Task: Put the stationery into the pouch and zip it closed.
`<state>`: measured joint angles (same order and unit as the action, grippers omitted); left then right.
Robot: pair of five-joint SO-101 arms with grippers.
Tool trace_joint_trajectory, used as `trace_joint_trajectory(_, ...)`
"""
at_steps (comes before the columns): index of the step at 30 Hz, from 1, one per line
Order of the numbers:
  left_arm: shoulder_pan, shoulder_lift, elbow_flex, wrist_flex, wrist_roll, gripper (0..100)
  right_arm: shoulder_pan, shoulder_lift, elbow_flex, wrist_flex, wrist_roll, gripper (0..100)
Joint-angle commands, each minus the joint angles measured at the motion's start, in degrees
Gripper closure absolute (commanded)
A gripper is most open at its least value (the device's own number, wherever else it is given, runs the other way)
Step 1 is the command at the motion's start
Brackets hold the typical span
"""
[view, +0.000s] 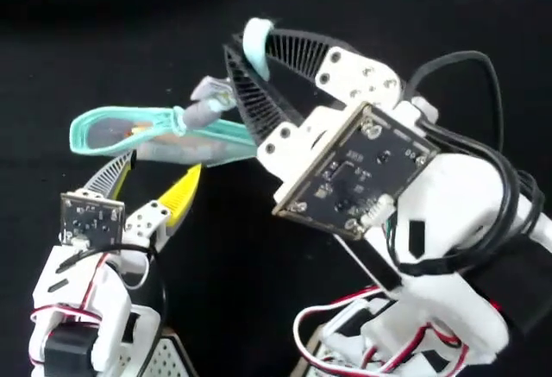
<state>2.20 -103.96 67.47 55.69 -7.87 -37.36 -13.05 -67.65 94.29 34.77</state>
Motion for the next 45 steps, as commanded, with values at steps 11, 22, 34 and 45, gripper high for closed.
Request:
trace_joint_trajectory(11,-0.57,0.35,0.48,-5.45,0.09,67,0.97,-3.21,-7.43,6.68,-0.70,98.6)
trace_joint_trajectory(22,0.04,-0.09,-3.03,1.85,0.62,67,0.97,-14.29,12.09,4.66,-0.70,98.6)
trace_joint_trajectory(34,9.45,0.35,-7.16,0.79,3.25,67,0.53,-14.29,19.03,-5.45,-5.98,98.6)
trace_joint_trajectory(45,9.36,0.44,12.70,-24.18,2.81,68,-14.51,-8.13,18.95,-9.93,-5.80,98.6)
